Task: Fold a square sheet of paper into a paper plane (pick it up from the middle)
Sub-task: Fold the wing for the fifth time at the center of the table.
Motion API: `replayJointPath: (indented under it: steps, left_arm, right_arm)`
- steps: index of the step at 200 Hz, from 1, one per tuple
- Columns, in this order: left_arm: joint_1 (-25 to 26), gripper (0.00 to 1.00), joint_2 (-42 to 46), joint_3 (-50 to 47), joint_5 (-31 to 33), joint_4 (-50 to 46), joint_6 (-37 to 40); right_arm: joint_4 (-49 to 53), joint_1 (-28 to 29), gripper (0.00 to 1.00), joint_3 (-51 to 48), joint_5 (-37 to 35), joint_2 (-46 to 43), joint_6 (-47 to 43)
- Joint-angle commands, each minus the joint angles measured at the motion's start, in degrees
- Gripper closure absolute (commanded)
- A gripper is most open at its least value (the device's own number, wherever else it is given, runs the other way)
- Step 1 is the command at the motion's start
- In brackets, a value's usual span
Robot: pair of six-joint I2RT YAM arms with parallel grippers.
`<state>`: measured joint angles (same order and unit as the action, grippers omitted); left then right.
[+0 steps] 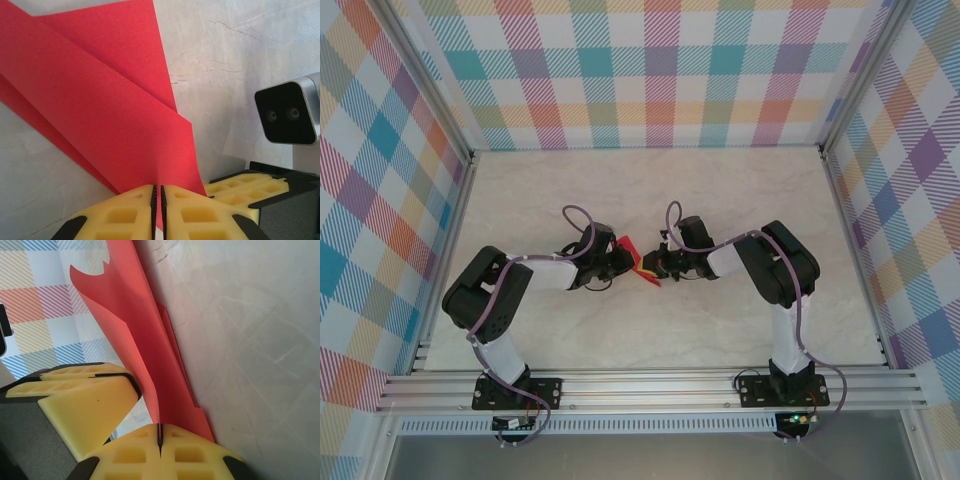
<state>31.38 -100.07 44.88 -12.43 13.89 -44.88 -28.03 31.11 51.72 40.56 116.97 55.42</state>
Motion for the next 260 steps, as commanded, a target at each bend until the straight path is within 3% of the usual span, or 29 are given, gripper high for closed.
replayJointPath:
  steps: [1, 99, 201, 260]
  left_arm:
    - [0.0, 0.87, -1.2, 1.4, 0.7, -0.1, 1.3]
    - [0.0, 0.90, -3.3, 1.8, 1.5, -1.6, 1.4]
    - [0.0, 0.92, -4.3, 2.6, 1.7, -5.5, 1.0]
    - [0.0, 0.92, -4.4, 2.7, 1.3, -5.1, 0.6]
  right_arm:
    - [5.0, -0.3, 1.00, 0.1, -2.9, 3.3, -1.5]
    - [8.8, -0.3, 0.99, 1.3, -3.1, 2.5, -2.6]
    - [23.3, -0.3, 0.77, 5.5, -5.2, -7.0, -15.9]
    - [26.2, -0.2, 0.76, 6.0, -4.7, -8.5, -20.3]
